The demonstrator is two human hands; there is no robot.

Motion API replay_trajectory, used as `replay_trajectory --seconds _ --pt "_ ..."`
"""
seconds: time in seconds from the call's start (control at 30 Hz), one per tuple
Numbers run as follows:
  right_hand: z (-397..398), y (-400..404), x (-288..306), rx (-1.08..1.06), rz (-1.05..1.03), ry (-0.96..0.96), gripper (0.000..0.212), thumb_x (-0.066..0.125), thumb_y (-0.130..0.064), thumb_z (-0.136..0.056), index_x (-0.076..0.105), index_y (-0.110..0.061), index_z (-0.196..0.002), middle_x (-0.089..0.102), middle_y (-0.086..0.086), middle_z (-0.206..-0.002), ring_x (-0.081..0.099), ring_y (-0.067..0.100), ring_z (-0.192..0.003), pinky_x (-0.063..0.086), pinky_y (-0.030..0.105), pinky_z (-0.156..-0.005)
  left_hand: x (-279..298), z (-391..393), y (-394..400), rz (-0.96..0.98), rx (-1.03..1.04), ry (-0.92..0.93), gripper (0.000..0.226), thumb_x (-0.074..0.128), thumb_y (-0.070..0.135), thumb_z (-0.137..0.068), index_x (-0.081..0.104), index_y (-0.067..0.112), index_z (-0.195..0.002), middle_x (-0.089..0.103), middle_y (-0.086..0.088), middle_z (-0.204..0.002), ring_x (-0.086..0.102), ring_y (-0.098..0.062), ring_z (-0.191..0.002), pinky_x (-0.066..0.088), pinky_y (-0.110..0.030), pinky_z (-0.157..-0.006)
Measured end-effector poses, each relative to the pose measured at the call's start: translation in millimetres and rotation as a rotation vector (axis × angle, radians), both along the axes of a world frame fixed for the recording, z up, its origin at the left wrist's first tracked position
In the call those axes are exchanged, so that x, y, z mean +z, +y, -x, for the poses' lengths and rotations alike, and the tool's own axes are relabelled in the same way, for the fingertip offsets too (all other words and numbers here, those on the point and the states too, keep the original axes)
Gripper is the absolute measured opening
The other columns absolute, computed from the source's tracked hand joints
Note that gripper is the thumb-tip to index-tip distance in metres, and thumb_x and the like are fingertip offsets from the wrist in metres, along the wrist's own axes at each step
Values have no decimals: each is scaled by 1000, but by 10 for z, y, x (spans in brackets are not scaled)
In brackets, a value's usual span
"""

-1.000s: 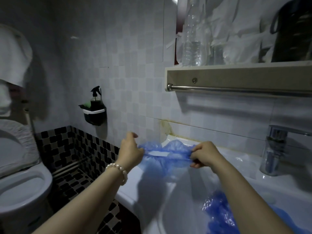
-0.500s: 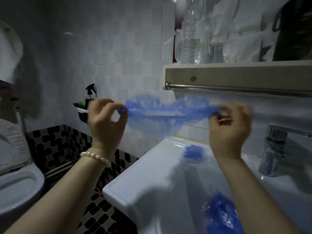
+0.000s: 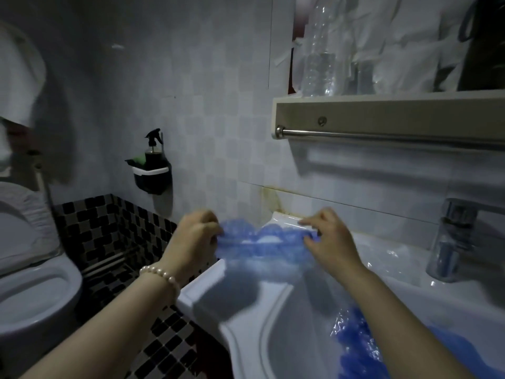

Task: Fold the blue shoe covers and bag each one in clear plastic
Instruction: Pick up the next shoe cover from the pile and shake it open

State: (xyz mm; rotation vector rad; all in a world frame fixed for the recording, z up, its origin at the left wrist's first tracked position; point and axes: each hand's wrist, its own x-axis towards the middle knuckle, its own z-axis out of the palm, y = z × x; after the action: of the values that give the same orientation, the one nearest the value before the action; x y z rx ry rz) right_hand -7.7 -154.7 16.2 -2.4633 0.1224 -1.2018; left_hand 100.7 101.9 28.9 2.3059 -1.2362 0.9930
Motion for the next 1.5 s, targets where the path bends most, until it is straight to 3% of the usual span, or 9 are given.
replay_trajectory --seconds 0.17,0.37,0.47,0.7,0.9,1.03,1.27,1.4,1.5 --pt "105 298 240 -42 417 -714 26 47 -3 -92 72 -2 -83 49 9 -94 48 28 -82 40 35 -71 70 164 -20 324 -170 -521 25 52 2 -90 74 5 -79 67 -15 -91 53 -28 -87 42 -37 -76" --pt "-120 195 -487 221 686 250 14 60 -6 -61 69 -13 -68 64 7 -70 64 30 -57 47 24 -49 -513 104 62 -346 -217 -68 15 61 7 -64 72 16 -67 71 -1 -87 67 -21 -71 54 -26 -52" --pt "-78 249 -553 155 542 597 25 54 -9 -80 69 -18 -98 66 3 -104 62 29 -92 46 28 -71 -627 75 112 -427 -143 200 25 48 26 -77 70 19 -87 69 4 -93 67 -17 -82 53 -26 -66" --pt "-1 494 -450 32 446 593 40 46 -5 -85 43 -20 -122 57 9 -121 56 34 -104 41 35 -84 -662 112 36 -430 -85 103 27 57 30 -80 58 27 -107 60 6 -98 62 -21 -84 44 -31 -60" --pt "-21 517 -517 34 679 440 33 81 -13 -43 70 -19 -73 62 5 -93 60 27 -83 37 33 -80 -589 191 -23 -453 -57 207 36 47 36 -73 62 26 -103 57 5 -99 57 -20 -90 41 -28 -66" --pt "18 490 -498 146 426 543 29 53 -21 -75 70 -11 -96 57 4 -104 54 26 -92 39 25 -74 -517 240 -43 -382 -34 308 38 43 53 -92 65 23 -87 57 7 -93 56 -12 -81 40 -25 -70" --pt "1 605 -353 51 168 517 35 29 -39 -73 51 -13 -63 65 11 -84 54 30 -76 31 28 -69 -418 209 -122 -424 77 49 13 63 29 -85 60 17 -82 65 0 -84 64 -23 -70 42 -28 -54" --pt "-60 733 -351 -139 349 540 23 44 -32 -91 62 -18 -95 68 7 -98 59 30 -90 33 33 -84 -504 216 -97 -433 -135 -165 7 53 17 -66 49 18 -60 50 -1 -64 49 -22 -50 33 -28 -40" --pt "-117 811 -455 -207 452 490 29 78 -19 -54 60 -19 -78 62 4 -70 59 27 -65 41 32 -64 -567 222 -109 -376 -177 -285 6 50 10 -69 49 16 -67 50 -5 -73 43 -23 -60 31 -33 -57"
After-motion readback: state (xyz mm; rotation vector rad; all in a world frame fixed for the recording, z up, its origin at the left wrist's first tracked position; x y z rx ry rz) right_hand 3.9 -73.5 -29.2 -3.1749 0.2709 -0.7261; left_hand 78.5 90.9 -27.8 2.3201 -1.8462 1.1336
